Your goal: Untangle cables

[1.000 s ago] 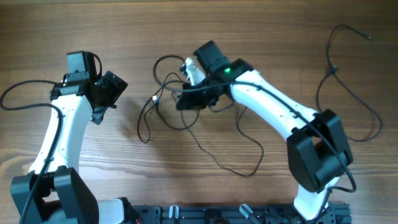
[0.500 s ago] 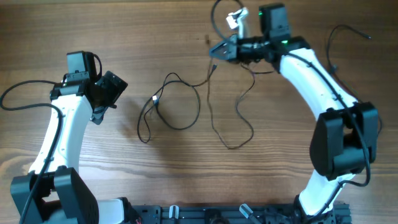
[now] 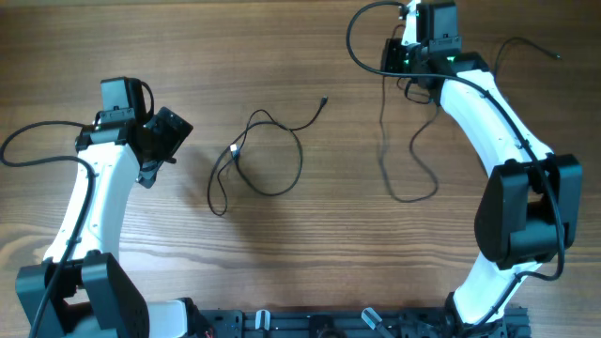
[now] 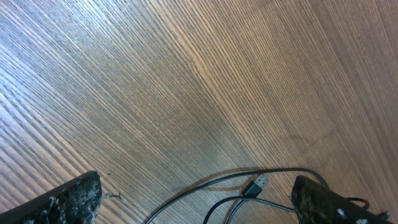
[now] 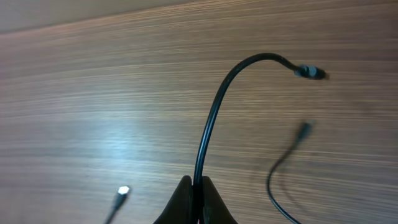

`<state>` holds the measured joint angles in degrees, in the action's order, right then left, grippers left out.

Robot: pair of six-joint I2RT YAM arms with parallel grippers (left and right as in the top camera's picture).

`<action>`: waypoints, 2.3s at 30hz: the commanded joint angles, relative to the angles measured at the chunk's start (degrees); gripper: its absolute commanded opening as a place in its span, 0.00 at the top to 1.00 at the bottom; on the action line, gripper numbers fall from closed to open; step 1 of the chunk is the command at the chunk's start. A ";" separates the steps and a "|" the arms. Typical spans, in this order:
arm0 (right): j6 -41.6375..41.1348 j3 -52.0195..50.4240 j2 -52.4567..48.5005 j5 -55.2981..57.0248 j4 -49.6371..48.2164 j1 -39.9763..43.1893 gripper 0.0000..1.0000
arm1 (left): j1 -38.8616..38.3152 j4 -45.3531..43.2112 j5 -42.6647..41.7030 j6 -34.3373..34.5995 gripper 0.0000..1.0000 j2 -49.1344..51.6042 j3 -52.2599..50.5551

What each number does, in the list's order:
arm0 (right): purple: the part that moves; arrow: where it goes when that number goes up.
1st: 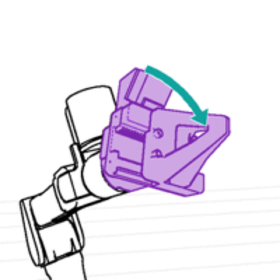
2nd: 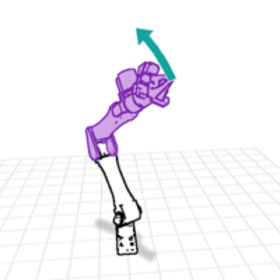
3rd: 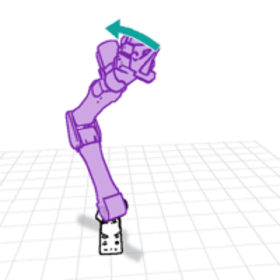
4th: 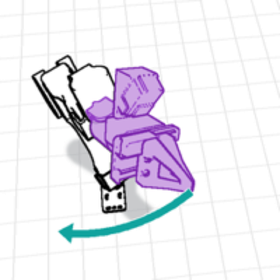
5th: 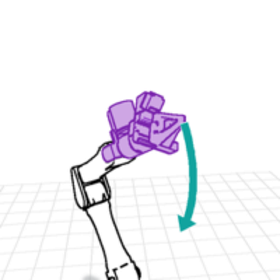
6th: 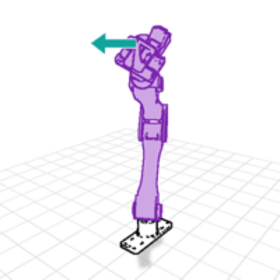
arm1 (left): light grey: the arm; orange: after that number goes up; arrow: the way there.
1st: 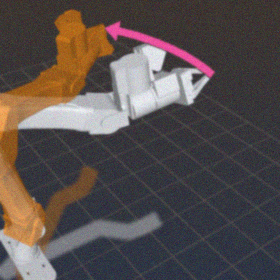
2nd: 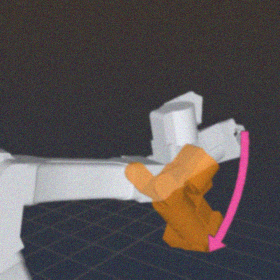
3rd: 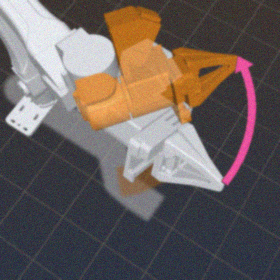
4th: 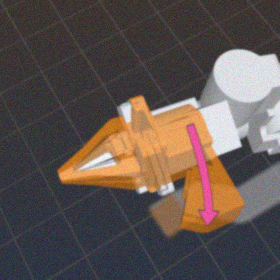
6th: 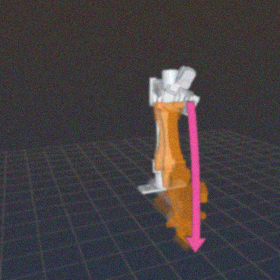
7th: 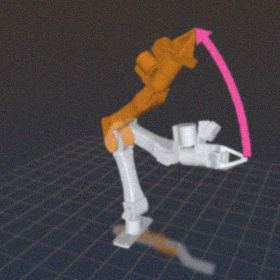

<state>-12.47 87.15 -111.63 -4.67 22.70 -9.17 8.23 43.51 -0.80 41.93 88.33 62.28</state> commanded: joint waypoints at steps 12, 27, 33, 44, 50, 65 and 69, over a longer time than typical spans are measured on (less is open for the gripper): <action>3.76 0.48 -6.40 21.40 1.42 -0.07 0.88 | 0.20 0.02 -0.22 0.57 0.00 0.72 -0.52; 12.87 -0.59 -7.45 19.08 15.54 1.68 0.00 | 0.20 0.02 -0.22 0.57 0.00 0.72 -0.52; 15.04 -2.56 -7.48 12.26 16.04 5.86 0.04 | 0.20 0.02 -0.22 0.57 0.00 0.72 -0.52; 17.11 -2.56 -7.48 -5.99 26.88 12.55 0.00 | 0.20 0.02 -0.22 0.57 0.00 0.72 -0.52; 10.80 -4.50 -7.54 -7.91 26.58 11.45 0.01 | 0.20 0.02 -0.22 0.57 0.00 0.72 -0.52; 9.16 -14.53 -7.54 -3.82 14.12 -0.42 0.02 | 0.20 0.02 -0.22 0.57 0.00 0.72 -0.52; 6.05 -14.53 -7.54 2.75 14.01 -3.02 0.08 | 0.20 0.02 -0.22 0.57 0.00 0.72 -0.52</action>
<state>-2.74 75.46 -115.70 -5.78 35.66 -10.63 8.23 43.51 -0.80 41.93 88.36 62.28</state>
